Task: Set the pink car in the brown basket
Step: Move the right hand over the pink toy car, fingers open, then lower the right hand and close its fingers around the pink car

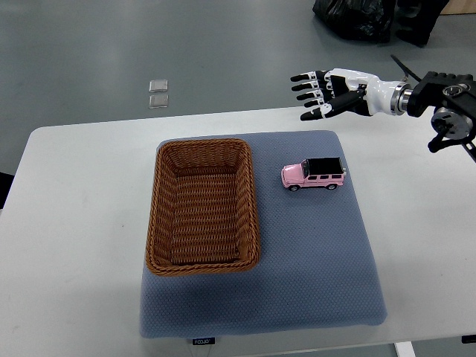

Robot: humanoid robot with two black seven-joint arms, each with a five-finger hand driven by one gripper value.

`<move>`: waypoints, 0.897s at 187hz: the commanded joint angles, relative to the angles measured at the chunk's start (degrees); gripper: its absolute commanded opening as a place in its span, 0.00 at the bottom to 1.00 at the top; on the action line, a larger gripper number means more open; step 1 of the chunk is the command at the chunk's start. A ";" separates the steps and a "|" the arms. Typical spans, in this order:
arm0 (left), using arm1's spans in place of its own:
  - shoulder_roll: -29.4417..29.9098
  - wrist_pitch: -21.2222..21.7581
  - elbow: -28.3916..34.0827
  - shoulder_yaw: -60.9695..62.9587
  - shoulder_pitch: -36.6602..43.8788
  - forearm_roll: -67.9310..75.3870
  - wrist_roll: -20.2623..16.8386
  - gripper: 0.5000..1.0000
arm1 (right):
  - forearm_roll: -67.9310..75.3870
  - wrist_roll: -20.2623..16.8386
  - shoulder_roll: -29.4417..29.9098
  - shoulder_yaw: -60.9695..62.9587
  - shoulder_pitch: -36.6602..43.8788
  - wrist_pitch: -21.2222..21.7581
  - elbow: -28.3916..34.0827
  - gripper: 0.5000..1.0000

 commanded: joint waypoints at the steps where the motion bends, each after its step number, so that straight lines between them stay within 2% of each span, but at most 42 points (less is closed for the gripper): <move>1: 0.00 -0.18 -0.05 0.16 0.00 -0.01 0.00 1.00 | -11.02 0.00 -4.14 -6.35 1.66 -0.95 8.33 0.83; 20: 0.00 -0.35 -0.05 0.16 -0.09 0.08 0.09 1.00 | -16.37 -0.35 -3.97 -8.72 1.57 -4.90 9.47 0.83; 34: 0.00 -0.35 -0.05 0.16 -0.09 0.08 0.09 1.00 | -17.08 -2.02 -3.70 -9.69 1.05 -7.10 9.56 0.83; 63: 0.00 -0.44 -0.05 0.07 -0.09 -0.01 0.09 1.00 | -17.17 -2.38 -3.26 -11.89 -0.10 -11.15 9.65 0.82; 150: 0.00 -0.44 -0.05 -0.01 -0.09 -0.01 0.00 1.00 | -18.22 -2.02 -0.98 -11.98 -3.70 -13.26 10.00 0.80; 160: 0.00 -0.35 0.04 -0.01 -0.09 -0.01 0.00 1.00 | -19.10 -1.94 -0.89 -11.98 -4.14 -13.52 10.00 0.78; 168: 0.00 -0.35 0.04 -0.01 -0.09 -0.01 0.00 1.00 | -19.98 -1.85 -0.80 -11.98 -4.49 -14.05 10.00 0.71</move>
